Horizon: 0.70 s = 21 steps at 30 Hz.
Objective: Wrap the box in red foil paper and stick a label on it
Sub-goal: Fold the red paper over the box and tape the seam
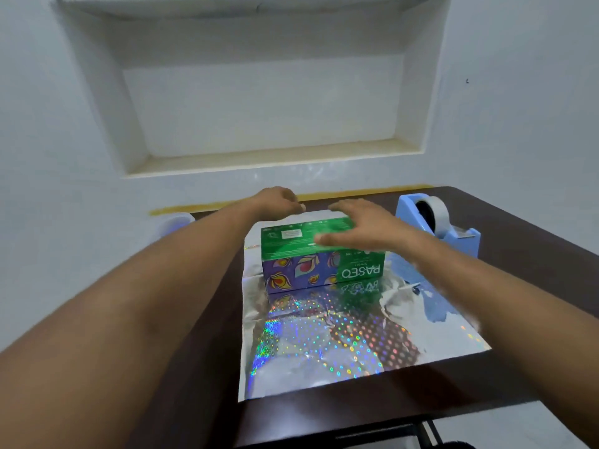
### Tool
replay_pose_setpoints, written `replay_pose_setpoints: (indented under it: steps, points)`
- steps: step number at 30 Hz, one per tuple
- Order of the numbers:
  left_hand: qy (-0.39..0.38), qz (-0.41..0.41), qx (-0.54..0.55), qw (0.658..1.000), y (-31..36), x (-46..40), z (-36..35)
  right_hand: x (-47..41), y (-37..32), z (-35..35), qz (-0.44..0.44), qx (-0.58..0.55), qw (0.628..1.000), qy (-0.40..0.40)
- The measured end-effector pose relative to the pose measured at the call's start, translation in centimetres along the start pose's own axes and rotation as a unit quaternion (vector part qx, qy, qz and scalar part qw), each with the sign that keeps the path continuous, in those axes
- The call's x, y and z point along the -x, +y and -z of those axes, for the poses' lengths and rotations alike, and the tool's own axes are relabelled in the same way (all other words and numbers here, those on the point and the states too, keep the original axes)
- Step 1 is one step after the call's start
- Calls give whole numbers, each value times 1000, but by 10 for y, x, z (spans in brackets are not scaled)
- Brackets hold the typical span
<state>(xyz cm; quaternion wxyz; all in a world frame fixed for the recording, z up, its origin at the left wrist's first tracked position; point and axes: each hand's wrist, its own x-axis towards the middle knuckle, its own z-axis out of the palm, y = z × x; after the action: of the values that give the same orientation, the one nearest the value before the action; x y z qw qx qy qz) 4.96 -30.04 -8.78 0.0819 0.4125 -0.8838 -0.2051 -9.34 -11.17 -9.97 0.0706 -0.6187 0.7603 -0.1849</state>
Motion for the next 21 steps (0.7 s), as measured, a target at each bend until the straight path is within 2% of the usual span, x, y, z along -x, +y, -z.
replay_pose_setpoints:
  steps: [3,6,12,16,21]
  points:
    - [-25,8,-69,997,-3,-34,-7,-17,-2,4,47,72,987,-134]
    - [-58,9,-127,990,-3,-59,-17,-28,5,0,44,56,979,-193]
    - [-122,38,-147,981,-18,-116,-38,-39,20,-14,70,84,978,-179]
    - [-64,30,-219,973,-32,-141,-46,-40,23,-18,82,104,977,-170]
    - [7,12,-139,990,-24,-137,-45,-43,23,-17,74,107,974,-187]
